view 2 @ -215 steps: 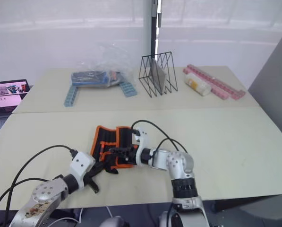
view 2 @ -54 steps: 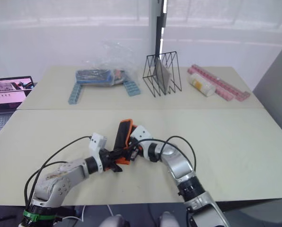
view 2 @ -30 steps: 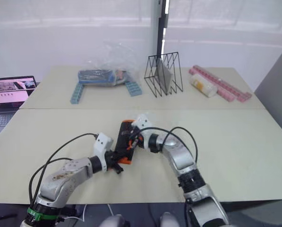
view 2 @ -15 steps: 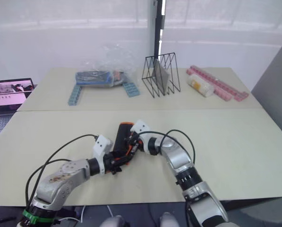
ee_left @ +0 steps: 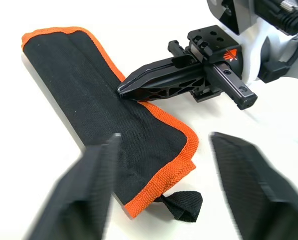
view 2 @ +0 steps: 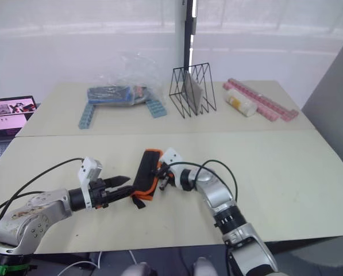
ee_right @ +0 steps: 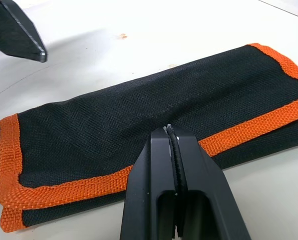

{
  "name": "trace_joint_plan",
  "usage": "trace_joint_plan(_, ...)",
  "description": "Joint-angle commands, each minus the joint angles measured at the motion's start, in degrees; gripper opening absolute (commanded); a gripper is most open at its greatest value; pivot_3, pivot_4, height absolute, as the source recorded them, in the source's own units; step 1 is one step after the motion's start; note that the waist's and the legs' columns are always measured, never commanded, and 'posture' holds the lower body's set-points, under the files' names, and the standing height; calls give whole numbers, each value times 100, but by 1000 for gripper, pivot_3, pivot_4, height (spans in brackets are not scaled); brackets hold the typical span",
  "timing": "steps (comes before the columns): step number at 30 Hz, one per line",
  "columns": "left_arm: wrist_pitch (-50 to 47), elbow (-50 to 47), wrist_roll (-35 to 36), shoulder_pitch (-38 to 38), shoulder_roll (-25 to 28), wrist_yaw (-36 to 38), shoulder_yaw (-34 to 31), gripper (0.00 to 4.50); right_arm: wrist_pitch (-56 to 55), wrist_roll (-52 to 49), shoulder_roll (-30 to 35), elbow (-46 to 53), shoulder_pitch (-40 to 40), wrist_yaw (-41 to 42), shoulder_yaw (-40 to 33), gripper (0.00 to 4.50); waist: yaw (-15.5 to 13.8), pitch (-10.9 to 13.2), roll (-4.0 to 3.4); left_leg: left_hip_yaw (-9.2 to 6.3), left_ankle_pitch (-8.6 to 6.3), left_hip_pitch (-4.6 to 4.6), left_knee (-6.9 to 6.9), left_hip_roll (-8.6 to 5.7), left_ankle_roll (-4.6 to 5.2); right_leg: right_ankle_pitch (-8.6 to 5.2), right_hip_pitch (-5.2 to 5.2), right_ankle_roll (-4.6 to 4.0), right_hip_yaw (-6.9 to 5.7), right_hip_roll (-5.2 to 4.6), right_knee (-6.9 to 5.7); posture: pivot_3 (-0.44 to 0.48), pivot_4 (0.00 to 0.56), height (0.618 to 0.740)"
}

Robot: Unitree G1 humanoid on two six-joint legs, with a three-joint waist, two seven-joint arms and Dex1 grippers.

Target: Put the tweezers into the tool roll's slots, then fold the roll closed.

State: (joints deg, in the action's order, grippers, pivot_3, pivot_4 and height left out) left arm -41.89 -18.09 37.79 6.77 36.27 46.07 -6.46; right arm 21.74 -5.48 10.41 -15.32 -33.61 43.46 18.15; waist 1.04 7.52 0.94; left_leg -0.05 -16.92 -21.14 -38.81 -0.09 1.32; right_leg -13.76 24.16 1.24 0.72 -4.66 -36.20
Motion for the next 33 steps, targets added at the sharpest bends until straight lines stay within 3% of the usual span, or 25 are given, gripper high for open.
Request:
trace_joint_plan(1, 513, 228, -327, 345, 0, 295, 287, 1315, 209, 170, 12, -203, 129, -20, 162, 0, -1, 0, 0, 0, 0, 0, 0, 1, 0, 0, 0, 0, 0, 0, 1, 0, 150, 724)
trace_joint_plan(5, 1003, 736, -808, 600, -87, 499, 727, 22, 244, 183, 7, -134, 169, -13, 189, 0, 2, 0, 0, 1, 0, 0, 2, -1, 0, 1, 0, -1, 1, 0, 1, 0, 150, 724)
trace_joint_plan(14, 1903, 1691, -1790, 724, -177, 765, 1430, 22, 332, 172, 56, 103, 256, 48, 239, 0, -2, 0, 0, 2, -1, -3, 6, 1, 1, 0, 5, -1, 1, 2, 2, 0, 150, 724)
trace_joint_plan(21, 2221, 1923, -2300, 584, -60, 873, 1740, 22, -305, -234, -44, 485, 281, 521, 44, 0, 13, 0, 0, 4, -2, -2, 6, 2, 4, 0, 5, 0, 2, 2, 2, 0, 150, 724)
trace_joint_plan(33, 2353, 1898, -2465, 485, 66, 963, 1737, 22, -64, 432, -134, -1078, -260, -123, 141, 0, 89, -3, -1, 4, -2, 45, 5, 6, 4, 4, -24, -9, 12, 17, -16, 0, 150, 724)
